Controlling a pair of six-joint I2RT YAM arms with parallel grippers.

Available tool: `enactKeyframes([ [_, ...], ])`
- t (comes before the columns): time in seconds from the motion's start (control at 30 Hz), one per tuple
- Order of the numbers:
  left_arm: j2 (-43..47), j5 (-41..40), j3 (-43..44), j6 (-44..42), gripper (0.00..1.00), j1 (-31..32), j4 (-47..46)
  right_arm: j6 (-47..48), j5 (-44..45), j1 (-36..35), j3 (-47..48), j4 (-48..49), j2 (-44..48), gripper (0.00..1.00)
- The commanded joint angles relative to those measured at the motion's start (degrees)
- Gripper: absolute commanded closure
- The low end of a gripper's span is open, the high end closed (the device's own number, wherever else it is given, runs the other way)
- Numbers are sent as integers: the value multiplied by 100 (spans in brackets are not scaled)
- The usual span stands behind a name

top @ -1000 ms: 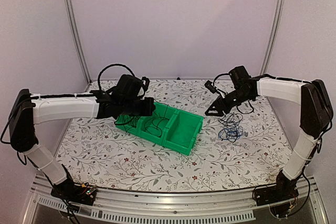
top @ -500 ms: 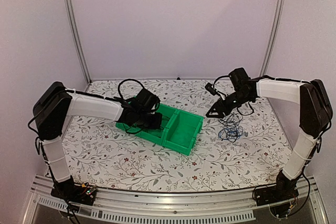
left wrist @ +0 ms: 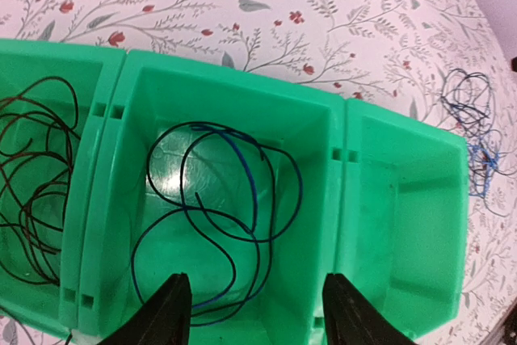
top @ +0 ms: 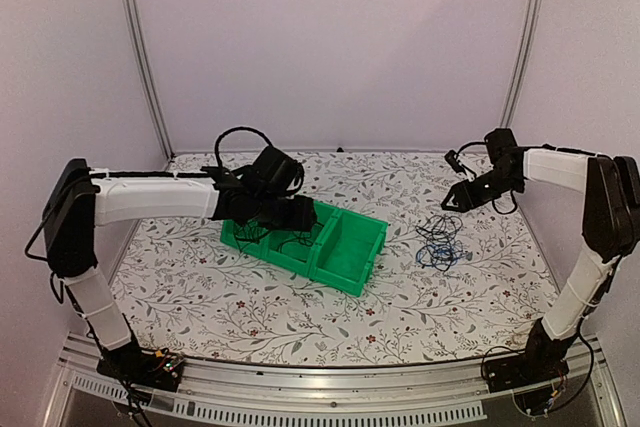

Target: Untangle the cables

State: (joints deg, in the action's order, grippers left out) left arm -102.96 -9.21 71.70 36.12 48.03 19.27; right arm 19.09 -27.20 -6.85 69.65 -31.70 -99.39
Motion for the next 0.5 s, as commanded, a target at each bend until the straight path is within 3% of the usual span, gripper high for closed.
enactKeyframes([
  [0.0, 696, -353, 21, 56, 40, 224, 139, -73, 378, 237, -209, -97, 192, 49],
  [0.2, 979, -588, 225, -18, 42, 402, 56, 155, 693, 594, -361, -99, 39, 56],
  [0.47, 903, -599, 640, -114, 44, 538, 20, 445, 708, 598, -275, 196, -515, 55],
])
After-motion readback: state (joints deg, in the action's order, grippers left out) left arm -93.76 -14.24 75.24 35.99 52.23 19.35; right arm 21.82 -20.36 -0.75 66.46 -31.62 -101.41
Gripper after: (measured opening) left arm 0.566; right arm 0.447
